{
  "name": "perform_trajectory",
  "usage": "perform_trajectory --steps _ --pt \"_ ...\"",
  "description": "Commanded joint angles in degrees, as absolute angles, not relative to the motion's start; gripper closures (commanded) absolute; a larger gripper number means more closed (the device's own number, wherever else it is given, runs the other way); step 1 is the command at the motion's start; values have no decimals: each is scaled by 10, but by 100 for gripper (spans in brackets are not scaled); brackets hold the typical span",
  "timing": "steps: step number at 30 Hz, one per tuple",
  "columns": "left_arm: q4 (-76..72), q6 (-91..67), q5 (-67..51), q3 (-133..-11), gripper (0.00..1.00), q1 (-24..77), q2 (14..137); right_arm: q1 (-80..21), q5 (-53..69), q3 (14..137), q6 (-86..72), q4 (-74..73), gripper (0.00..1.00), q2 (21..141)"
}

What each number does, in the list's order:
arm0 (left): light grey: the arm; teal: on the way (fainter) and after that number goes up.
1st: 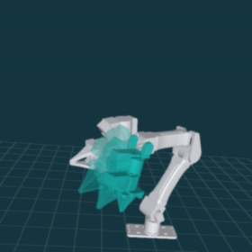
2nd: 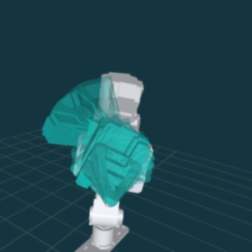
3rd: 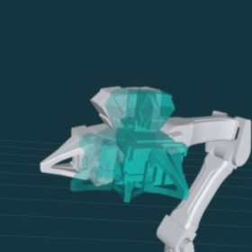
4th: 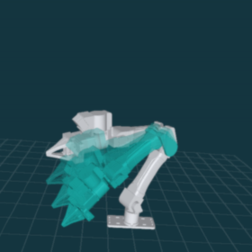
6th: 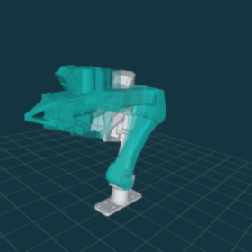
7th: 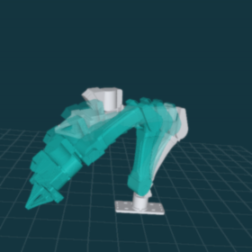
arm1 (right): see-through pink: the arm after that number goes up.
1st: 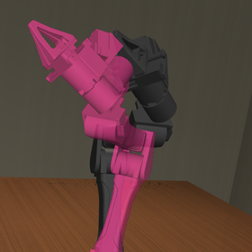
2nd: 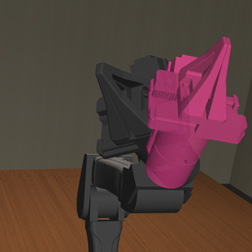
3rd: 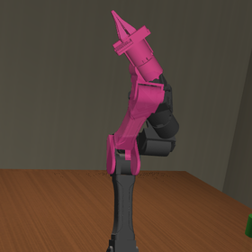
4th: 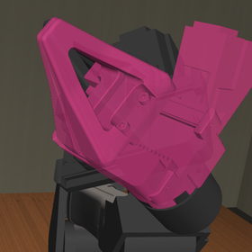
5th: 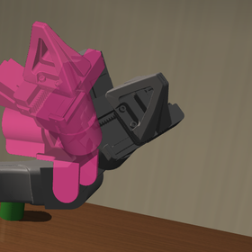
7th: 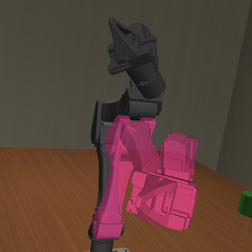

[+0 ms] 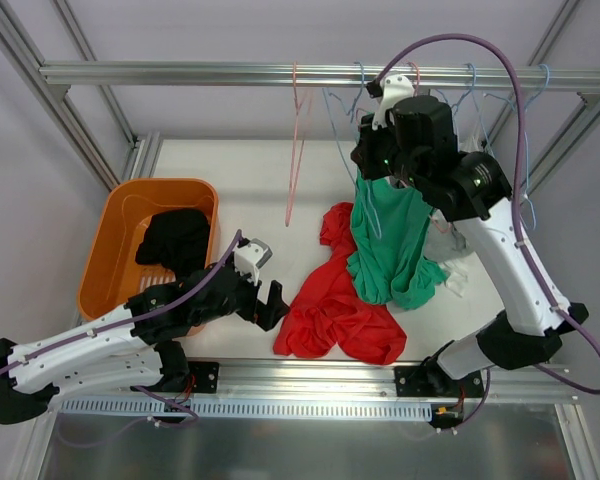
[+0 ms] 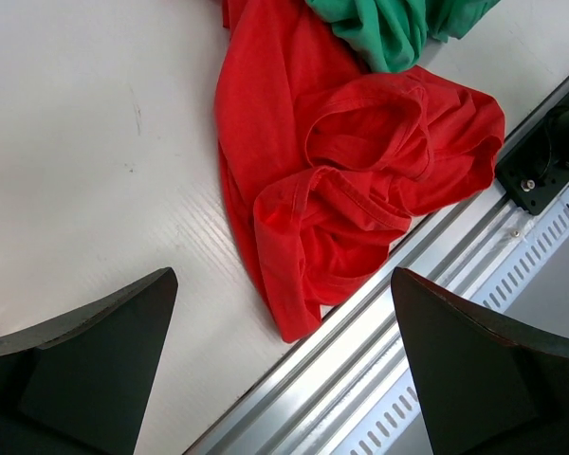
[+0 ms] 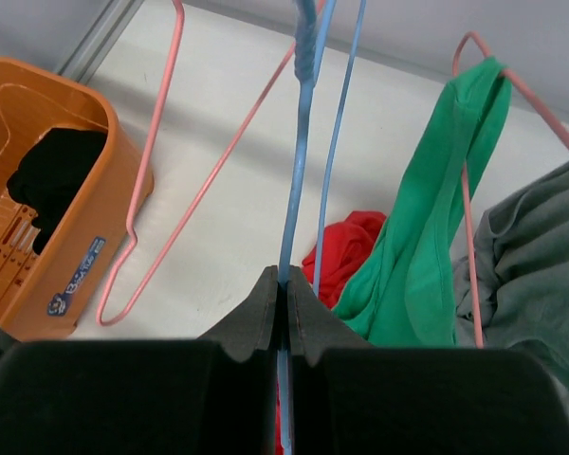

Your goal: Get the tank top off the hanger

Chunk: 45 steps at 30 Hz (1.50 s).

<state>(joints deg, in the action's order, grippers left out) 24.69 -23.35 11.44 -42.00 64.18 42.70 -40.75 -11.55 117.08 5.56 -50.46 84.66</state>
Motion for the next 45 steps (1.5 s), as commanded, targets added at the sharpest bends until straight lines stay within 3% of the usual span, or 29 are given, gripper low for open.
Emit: perform_trajectory --steps 1,13,27,31,34,38,42,44,45 --pt "252 -244 132 -434 1 646 421 -410 -134 1238 72 -490 100 876" --pt "252 -248 124 -422 1 646 423 -431 -189 1289 57 -476 100 978" --pt "250 -255 124 -413 1 646 436 -458 -200 1286 40 -450 100 1005" --pt "250 -258 126 -414 1 646 441 -459 -202 1280 39 -450 67 994" --pt "242 -261 125 -417 1 646 453 -458 -203 1257 40 -449 54 965" --pt "218 -270 118 -417 1 646 472 -459 -195 1205 42 -445 45 906" --pt "137 -267 94 -400 1 647 497 -460 -169 1130 44 -439 22 825" --pt "102 -263 85 -387 1 647 521 -461 -151 1078 47 -433 2 767" --pt "71 -263 84 -383 1 647 530 -461 -142 1063 49 -432 1 748"
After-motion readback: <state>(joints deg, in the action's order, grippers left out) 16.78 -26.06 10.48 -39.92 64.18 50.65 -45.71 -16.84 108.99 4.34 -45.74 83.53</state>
